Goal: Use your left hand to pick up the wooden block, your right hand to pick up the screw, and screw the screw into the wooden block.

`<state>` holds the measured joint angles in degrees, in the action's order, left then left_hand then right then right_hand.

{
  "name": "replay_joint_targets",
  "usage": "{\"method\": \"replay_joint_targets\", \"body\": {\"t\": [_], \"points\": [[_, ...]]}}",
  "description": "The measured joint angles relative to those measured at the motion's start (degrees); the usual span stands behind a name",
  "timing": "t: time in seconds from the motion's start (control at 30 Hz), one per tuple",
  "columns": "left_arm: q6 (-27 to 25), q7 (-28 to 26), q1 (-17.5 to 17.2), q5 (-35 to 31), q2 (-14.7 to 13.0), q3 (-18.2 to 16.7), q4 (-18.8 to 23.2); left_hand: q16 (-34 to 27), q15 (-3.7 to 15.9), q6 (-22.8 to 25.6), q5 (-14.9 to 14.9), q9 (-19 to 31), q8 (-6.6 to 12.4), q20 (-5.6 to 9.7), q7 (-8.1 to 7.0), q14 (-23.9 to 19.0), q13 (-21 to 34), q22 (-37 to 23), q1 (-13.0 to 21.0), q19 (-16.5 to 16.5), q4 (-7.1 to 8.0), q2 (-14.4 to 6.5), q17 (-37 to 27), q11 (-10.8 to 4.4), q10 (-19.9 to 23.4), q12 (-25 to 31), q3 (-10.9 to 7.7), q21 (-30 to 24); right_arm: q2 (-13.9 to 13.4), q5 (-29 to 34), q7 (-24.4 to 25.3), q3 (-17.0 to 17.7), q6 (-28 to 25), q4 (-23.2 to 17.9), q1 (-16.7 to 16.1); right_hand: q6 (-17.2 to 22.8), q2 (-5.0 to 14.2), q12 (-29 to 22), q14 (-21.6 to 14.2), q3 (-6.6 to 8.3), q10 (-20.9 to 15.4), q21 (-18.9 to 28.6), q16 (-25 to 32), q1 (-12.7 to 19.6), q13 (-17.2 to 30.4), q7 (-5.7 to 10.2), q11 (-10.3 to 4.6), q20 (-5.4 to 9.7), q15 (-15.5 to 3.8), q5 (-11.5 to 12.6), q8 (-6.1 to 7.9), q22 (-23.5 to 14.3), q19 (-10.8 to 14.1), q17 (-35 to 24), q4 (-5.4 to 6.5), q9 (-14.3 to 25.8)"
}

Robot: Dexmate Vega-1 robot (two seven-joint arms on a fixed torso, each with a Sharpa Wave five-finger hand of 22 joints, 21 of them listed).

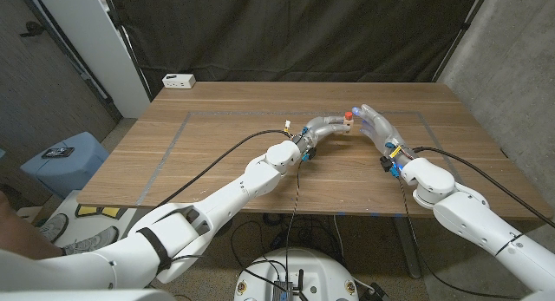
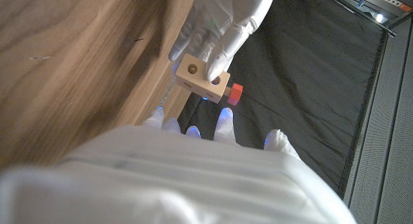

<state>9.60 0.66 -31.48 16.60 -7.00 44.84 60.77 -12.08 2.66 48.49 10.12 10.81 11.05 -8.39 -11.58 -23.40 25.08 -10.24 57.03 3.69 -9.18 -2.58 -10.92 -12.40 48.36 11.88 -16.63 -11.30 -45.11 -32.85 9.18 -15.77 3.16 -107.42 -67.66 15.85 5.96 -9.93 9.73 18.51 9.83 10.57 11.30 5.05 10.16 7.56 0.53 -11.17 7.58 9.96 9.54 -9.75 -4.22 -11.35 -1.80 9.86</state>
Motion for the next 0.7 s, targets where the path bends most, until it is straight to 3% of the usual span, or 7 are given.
{"method": "replay_joint_targets", "body": {"t": [0.3,0.7], "points": [[0.0,0.0,0.0,0.0,0.0,0.0,-0.1,0.0,0.00,0.0,0.0,0.0,0.00,0.00,0.00,0.0,0.0,0.0,0.4,0.0,-0.29,0.1,0.0,0.13,-0.1,0.0,-0.19,0.0,-0.1,0.0,-0.5,-0.4,-0.2,0.2,0.5,1.0,-0.37,0.0,0.0,-0.17,0.0,0.0,0.0,-0.8,0.0,-1.03,0.00,0.31,0.00,0.0,0.43,0.0,-0.3,-0.3,0.63,0.0],[0.0,0.1,0.3,0.0,0.2,0.0,-0.6,0.0,-0.30,-0.4,0.1,0.0,-0.01,0.00,-0.21,0.3,0.1,0.0,0.6,0.0,-0.11,-0.2,0.0,0.21,-0.4,-0.1,-0.38,0.0,-0.3,-0.1,-0.8,-0.6,-0.2,0.3,0.7,3.6,-0.21,-0.3,0.0,-0.16,0.0,0.0,0.0,-1.0,0.0,-1.84,0.00,0.31,0.00,0.0,1.38,0.0,-0.3,-0.1,0.63,0.0]]}}
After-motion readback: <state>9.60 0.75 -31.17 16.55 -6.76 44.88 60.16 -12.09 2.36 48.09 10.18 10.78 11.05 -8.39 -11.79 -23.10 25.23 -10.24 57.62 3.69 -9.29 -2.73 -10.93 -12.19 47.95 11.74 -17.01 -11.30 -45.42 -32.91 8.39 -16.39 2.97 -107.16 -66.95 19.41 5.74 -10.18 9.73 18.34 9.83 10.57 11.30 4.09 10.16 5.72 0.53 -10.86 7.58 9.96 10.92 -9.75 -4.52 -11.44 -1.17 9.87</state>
